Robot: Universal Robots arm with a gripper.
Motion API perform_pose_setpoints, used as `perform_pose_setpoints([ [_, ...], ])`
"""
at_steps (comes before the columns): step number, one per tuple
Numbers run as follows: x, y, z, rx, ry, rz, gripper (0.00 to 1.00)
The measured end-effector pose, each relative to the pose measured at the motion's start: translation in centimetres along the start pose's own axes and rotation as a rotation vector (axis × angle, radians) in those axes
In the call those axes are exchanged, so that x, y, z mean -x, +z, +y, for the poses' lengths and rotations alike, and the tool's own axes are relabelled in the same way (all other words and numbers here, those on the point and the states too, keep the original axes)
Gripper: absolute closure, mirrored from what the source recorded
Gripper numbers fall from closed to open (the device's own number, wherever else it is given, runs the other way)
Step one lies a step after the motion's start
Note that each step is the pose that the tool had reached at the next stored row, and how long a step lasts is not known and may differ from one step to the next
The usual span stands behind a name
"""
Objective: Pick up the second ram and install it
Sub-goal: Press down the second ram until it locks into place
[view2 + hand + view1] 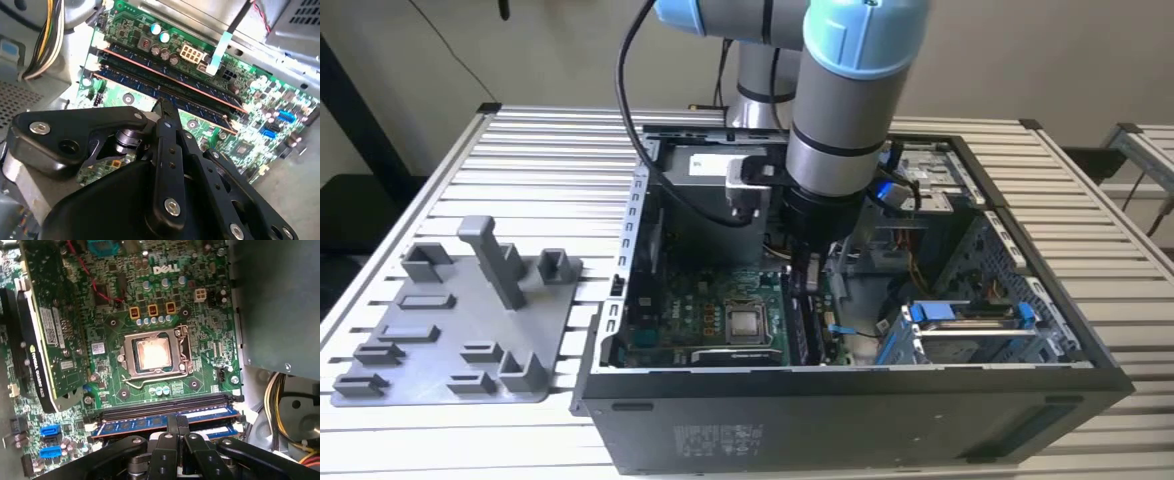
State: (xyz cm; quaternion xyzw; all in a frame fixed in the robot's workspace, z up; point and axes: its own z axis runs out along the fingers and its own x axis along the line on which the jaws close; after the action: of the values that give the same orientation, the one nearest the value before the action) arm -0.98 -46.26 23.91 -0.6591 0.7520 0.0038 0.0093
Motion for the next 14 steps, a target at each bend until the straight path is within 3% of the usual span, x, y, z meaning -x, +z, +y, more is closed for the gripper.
perform_pose_setpoints([
  [9, -0.52, 0.23, -0.26, 0.0048, -0.003, 0.0009, 0.89],
  [14, -0.56, 1.06, -0.27, 0.0051, -0.003, 0.0012, 0.89],
])
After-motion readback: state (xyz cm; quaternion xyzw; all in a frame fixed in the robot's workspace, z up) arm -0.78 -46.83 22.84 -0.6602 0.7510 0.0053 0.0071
